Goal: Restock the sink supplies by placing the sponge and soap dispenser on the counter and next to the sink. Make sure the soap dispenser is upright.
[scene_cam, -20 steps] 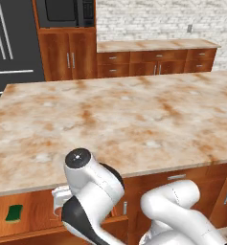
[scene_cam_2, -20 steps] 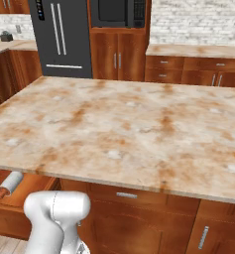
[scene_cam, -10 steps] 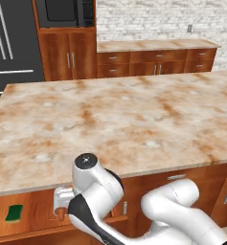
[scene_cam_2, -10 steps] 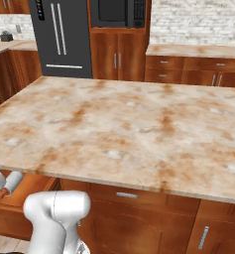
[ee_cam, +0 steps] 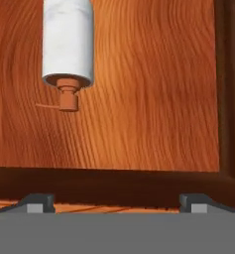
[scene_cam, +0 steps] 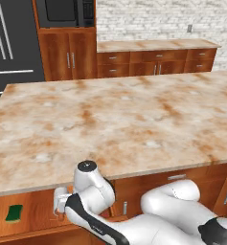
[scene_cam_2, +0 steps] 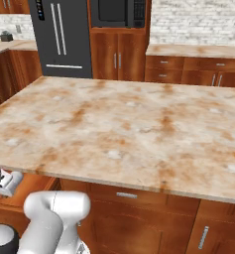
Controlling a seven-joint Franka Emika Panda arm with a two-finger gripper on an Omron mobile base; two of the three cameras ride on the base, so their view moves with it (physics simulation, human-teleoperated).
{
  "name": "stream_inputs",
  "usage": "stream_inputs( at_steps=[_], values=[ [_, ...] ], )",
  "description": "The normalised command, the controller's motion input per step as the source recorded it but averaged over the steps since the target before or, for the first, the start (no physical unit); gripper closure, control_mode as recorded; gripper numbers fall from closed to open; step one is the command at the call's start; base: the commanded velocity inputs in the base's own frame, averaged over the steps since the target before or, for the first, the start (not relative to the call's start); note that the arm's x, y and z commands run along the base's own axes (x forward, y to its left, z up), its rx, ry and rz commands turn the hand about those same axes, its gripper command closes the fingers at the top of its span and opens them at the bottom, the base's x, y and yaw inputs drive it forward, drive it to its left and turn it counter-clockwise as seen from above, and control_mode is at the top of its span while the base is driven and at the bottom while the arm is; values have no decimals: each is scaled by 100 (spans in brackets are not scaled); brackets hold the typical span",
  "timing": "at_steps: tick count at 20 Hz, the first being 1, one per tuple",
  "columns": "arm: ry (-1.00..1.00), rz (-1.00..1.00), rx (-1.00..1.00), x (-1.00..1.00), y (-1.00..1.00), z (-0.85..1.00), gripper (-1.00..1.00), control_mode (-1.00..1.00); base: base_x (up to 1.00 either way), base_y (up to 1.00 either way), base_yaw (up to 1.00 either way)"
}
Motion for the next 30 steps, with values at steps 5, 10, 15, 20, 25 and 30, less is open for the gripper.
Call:
stream_inputs(
  at_steps=[5,10,15,20,25,30],
  values=[
    [20,12,-3,23,46,-50,-100,-100,0,0,0],
    [17,15,-11,-8,60,-30,-100,-100,0,0,0],
    [6,10,-5,-61,44,-6,-100,-100,0,0,0],
    [1,2,0,-98,8,0,-100,-100,0,0,0],
    [-1,0,0,21,-23,7,-100,-100,0,0,0],
    [-11,-1,0,56,-18,-9,-100,-100,0,0,0]
  ],
)
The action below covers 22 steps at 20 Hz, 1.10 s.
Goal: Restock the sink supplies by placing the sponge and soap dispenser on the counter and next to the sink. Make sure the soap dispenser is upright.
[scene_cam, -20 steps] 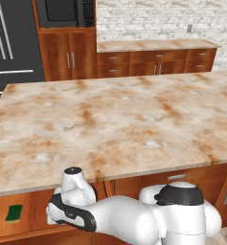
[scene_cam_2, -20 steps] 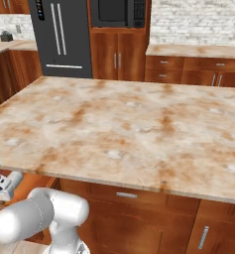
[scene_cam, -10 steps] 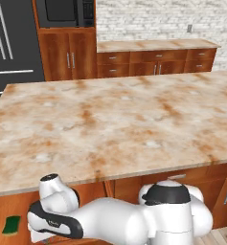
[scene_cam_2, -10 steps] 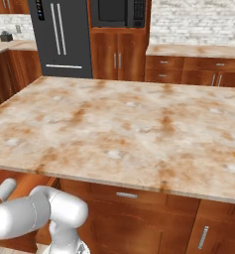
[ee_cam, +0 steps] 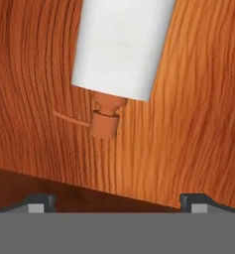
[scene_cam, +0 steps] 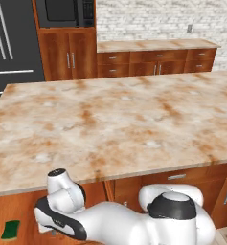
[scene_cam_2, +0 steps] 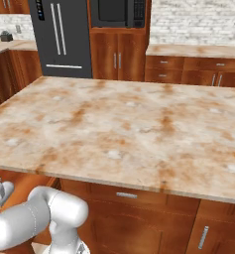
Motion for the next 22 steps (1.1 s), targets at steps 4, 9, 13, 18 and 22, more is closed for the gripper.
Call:
stream_inputs(
  at_steps=[4,9,13,18,22],
  values=[
    [-18,-5,0,13,0,-45,-100,-100,0,0,0],
    [-2,-3,0,21,12,-39,-100,-100,0,0,0],
    [-3,-2,0,7,19,-30,-100,-100,0,0,0],
    [-9,-13,0,22,20,-8,-100,-100,0,0,0],
    [-3,-7,0,-10,8,-32,-100,-100,0,0,0]
  ],
)
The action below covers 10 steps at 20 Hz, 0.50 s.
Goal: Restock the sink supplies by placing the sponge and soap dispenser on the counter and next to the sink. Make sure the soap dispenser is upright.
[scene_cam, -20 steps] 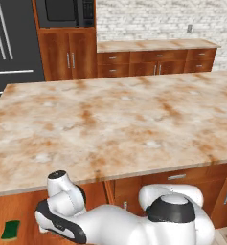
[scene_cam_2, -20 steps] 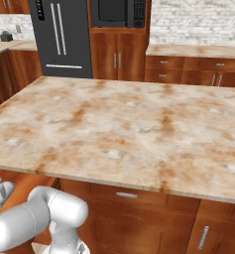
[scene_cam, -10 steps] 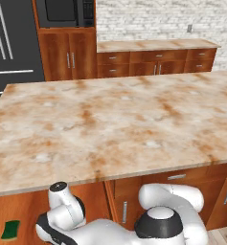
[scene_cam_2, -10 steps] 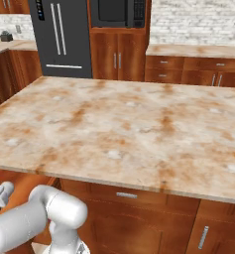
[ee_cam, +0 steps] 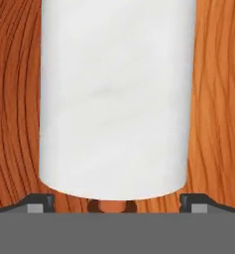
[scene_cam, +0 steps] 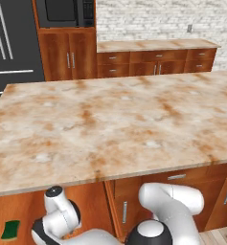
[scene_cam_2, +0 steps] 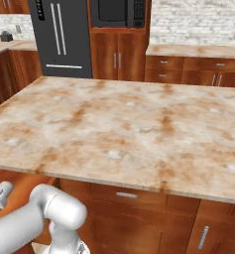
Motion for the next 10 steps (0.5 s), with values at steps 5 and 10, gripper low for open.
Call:
stream_inputs(
  at_steps=[5,10],
  values=[
    [-1,-3,0,-4,0,-27,100,-100,0,0,0],
    [0,-4,0,-8,0,35,100,-100,0,0,0]
  ],
)
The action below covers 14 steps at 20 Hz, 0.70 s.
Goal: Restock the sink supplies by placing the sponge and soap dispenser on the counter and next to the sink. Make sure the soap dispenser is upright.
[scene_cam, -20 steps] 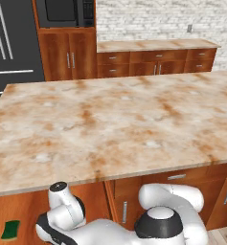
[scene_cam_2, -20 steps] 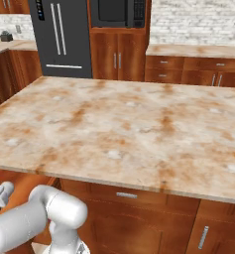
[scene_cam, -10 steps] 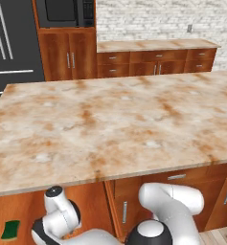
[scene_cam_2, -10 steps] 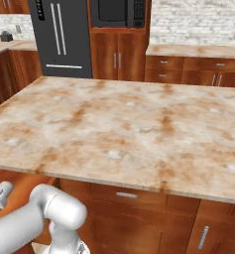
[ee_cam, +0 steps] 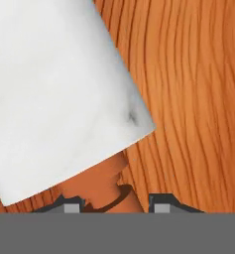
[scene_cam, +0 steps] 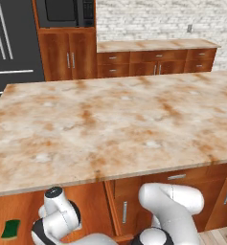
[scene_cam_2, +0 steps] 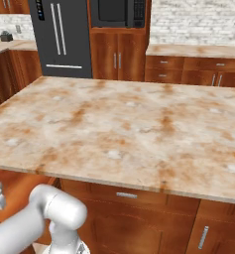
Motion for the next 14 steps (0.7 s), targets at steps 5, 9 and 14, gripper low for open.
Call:
stream_inputs(
  at_steps=[5,9,14],
  values=[
    [-3,2,0,-24,0,79,100,-100,0,0,0],
    [0,22,0,-50,-5,55,100,-100,0,0,0],
    [-7,26,3,-66,-37,87,100,-100,0,0,0]
  ],
)
